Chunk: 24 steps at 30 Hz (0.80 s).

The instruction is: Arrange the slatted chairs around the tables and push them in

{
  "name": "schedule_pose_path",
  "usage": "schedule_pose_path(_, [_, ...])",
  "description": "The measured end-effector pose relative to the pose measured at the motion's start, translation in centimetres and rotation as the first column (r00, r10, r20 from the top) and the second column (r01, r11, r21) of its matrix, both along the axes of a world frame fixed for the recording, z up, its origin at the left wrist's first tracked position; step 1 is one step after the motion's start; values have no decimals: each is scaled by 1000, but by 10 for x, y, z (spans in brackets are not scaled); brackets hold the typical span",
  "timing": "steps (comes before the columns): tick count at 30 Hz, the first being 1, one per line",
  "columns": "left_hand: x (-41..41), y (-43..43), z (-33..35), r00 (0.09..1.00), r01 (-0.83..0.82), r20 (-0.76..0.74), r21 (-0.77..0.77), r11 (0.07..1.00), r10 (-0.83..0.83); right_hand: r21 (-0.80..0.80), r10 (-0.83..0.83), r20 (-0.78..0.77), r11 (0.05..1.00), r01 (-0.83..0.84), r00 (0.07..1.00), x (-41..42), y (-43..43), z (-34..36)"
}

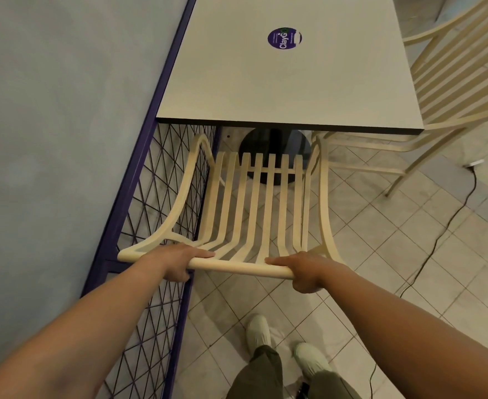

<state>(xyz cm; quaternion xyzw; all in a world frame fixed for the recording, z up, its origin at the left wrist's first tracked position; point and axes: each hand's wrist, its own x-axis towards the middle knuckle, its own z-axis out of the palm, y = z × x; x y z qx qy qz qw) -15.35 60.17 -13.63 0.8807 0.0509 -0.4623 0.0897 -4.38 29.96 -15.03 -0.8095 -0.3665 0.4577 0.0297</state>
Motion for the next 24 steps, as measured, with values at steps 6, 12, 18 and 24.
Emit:
schedule_pose_path(6, [3,1,-2,999,-45,13,-52,998,46,6,-22,-35,1000,23,999,3,0,-1])
schedule_pose_path(12, [11,-18,7,992,-107,56,-159,982,117,31,-112,-75,993,114,991,16,7,13])
schedule_pose_path(18, [28,-33,33,984,-129,104,-165,978,147,23,-80,-32,997,80,996,36,11,19])
schedule_pose_path(24, [52,-53,59,967,-204,122,-145,968,223,55,-7,14,998,6,1000,76,10,33])
